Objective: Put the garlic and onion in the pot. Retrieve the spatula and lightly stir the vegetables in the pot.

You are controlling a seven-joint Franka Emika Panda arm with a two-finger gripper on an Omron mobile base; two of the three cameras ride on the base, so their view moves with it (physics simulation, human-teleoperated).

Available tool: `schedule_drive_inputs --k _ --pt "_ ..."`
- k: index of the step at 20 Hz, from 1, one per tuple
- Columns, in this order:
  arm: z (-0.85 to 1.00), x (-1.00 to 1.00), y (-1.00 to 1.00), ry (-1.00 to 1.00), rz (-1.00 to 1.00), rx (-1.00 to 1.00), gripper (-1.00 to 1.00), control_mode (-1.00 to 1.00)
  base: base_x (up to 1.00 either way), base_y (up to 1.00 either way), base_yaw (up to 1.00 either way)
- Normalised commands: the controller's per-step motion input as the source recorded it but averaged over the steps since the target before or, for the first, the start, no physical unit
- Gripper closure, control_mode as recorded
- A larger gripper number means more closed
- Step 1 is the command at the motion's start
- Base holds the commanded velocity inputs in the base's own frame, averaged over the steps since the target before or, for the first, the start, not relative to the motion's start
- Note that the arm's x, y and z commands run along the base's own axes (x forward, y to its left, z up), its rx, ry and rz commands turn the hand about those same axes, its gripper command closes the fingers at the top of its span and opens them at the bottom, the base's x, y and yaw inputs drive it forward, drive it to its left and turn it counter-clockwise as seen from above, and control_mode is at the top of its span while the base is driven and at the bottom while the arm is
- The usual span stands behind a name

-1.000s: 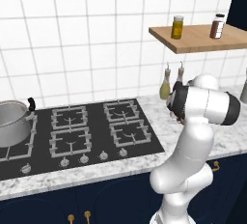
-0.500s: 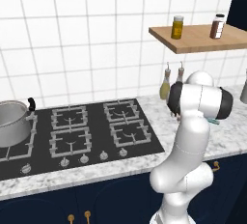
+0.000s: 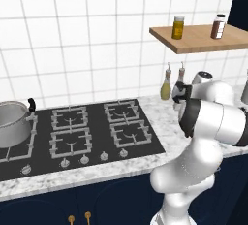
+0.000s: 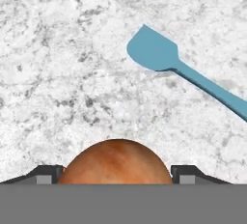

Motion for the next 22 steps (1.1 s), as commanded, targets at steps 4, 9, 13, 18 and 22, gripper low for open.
schedule_drive_inputs --k 4,9,13,18,22 --pt "1.00 -0.69 0.70 -0.07 -0.02 0.00 1.00 -1.00 0.00 0.00 0.00" --pt "1.00 -0.58 0.65 0.00 -0.01 0.00 1.00 -1.00 0.00 0.00 0.00" --pt "1.00 -0.58 0.44 0.00 -0.01 0.00 1.00 -1.00 0.00 0.00 0.00" --pt "0.68 -0.60 0.14 0.00 0.00 0.00 1.00 -1.00 0.00 0.00 0.00" --pt "0.00 0.00 0.00 0.00 0.00 0.00 1.00 1.00 -0.41 0.70 0.00"
